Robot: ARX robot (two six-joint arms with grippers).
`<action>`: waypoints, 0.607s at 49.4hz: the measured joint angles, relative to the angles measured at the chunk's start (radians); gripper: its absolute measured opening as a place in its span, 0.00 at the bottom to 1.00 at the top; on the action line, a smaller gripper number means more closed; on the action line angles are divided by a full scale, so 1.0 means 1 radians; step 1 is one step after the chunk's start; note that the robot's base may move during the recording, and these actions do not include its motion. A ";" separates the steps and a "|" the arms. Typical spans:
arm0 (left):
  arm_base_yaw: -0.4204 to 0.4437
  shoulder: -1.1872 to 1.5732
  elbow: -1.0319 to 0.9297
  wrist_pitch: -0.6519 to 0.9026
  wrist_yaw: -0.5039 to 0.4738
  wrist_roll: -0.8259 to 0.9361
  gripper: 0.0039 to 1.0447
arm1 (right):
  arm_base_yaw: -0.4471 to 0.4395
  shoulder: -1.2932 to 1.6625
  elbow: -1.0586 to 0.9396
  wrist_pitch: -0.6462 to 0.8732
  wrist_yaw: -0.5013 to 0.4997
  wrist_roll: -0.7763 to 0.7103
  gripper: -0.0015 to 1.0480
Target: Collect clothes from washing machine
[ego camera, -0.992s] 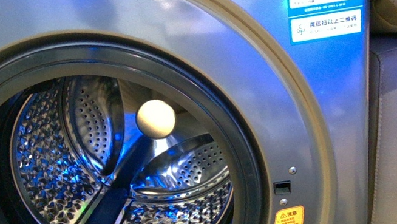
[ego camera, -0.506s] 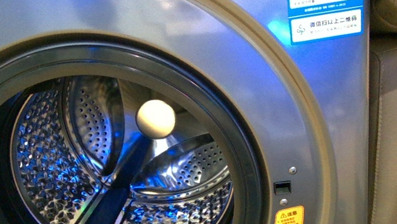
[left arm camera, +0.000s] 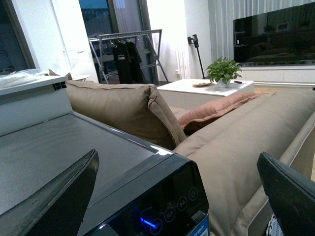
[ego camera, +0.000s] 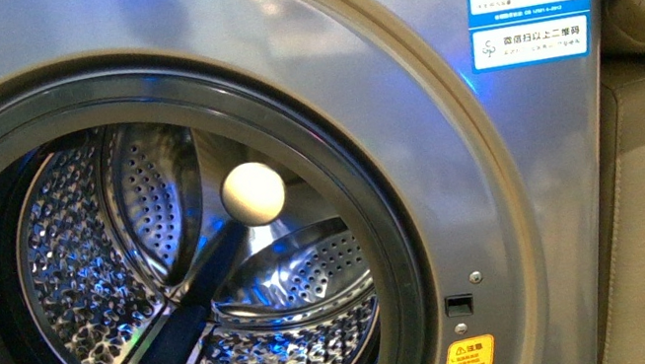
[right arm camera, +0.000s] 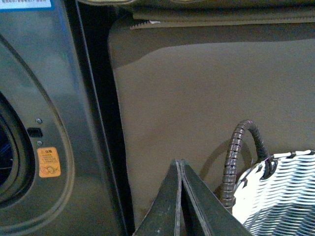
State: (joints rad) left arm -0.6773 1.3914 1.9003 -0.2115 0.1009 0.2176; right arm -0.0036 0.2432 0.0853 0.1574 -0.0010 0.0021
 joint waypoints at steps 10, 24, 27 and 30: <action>0.000 0.000 0.000 0.000 0.000 0.000 0.74 | 0.000 -0.046 -0.025 -0.018 0.000 0.001 0.02; 0.051 0.025 0.132 -0.188 -0.536 -0.198 0.24 | 0.001 -0.224 -0.062 -0.158 0.000 0.001 0.02; 0.085 0.021 0.142 -0.189 -0.564 -0.213 0.16 | 0.001 -0.236 -0.079 -0.159 0.000 0.001 0.02; 0.119 0.011 0.146 -0.188 -0.581 -0.218 0.07 | 0.001 -0.237 -0.080 -0.159 0.000 0.001 0.02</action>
State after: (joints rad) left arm -0.5579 1.4025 2.0460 -0.3996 -0.4805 -0.0002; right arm -0.0029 0.0063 0.0055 -0.0021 -0.0013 0.0029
